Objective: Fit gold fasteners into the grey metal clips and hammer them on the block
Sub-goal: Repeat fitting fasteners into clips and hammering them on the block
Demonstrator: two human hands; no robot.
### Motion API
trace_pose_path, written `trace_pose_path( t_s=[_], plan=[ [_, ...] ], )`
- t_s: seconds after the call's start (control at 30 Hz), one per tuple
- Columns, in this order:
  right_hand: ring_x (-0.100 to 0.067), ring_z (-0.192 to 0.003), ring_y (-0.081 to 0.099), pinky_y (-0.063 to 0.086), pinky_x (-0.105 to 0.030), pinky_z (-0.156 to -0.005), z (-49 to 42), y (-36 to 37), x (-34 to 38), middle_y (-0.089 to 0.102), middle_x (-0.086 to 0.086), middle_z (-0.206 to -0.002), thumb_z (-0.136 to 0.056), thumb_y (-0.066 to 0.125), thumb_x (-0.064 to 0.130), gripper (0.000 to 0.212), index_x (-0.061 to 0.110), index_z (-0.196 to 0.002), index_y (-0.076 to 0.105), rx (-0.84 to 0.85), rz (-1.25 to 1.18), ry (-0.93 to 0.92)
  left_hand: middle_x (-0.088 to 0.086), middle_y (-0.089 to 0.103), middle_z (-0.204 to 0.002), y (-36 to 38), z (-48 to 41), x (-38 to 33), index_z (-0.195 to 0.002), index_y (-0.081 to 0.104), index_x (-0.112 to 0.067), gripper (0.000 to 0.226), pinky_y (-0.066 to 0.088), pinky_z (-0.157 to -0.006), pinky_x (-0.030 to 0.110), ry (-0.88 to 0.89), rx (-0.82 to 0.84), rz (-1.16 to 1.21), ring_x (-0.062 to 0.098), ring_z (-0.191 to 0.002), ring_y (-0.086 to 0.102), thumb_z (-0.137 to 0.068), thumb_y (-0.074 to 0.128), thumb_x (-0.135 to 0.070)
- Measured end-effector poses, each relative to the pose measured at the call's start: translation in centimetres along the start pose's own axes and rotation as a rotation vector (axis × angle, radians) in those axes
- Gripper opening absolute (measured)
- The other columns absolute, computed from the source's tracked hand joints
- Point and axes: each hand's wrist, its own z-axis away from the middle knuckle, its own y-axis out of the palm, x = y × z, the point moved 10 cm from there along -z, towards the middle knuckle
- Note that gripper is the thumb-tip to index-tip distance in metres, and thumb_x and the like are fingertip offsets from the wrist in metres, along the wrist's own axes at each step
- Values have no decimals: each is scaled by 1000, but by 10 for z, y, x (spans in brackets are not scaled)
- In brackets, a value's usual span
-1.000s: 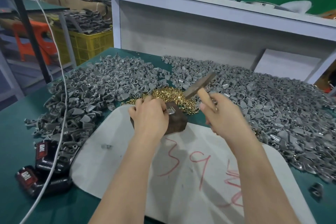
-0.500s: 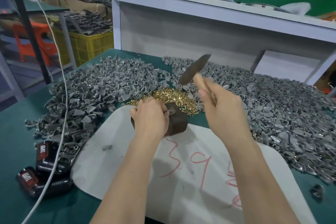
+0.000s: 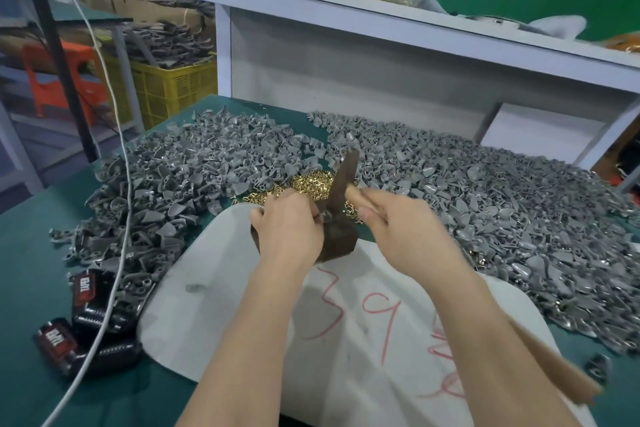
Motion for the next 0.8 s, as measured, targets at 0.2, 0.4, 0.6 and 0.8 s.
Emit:
trace_pose_path(
  t_s=[0.2,0.4,0.6,0.8],
  plan=[
    [-12,-68,54,36,-23,-58,10,-44,-1,65,6,-91,-98,42,40,35,38,-132,49,-363,-158,-5,-2,64,-106,2,-1,3,-89,70,-24,12,27,-84,35,-23,-11,30,24,-110,48,-89,58,-25],
    [-28,-99,63,50,-35,-84,4,-20,-3,69,-5,-109,-98,44,34,34,34,-131,51,-157,-124,-3,0,58,-108,4,0,4,-91,68,-25,10,28,-85,36,-14,-12,33,25,-111,47,-89,58,-27],
    [-16,-97,64,47,-26,-83,10,-29,4,68,6,-114,-96,51,31,35,38,-130,52,-294,-170,-71,0,58,-108,2,-1,4,-91,69,-25,10,27,-84,35,-29,-17,31,24,-111,48,-87,60,-27],
    [-16,-108,62,48,-28,-90,5,-2,-3,62,14,-125,-97,47,34,38,43,-134,47,-60,-68,-27,0,59,-106,1,-1,2,-90,70,-24,10,25,-82,34,0,-19,20,24,-110,47,-88,60,-25]
  ],
)
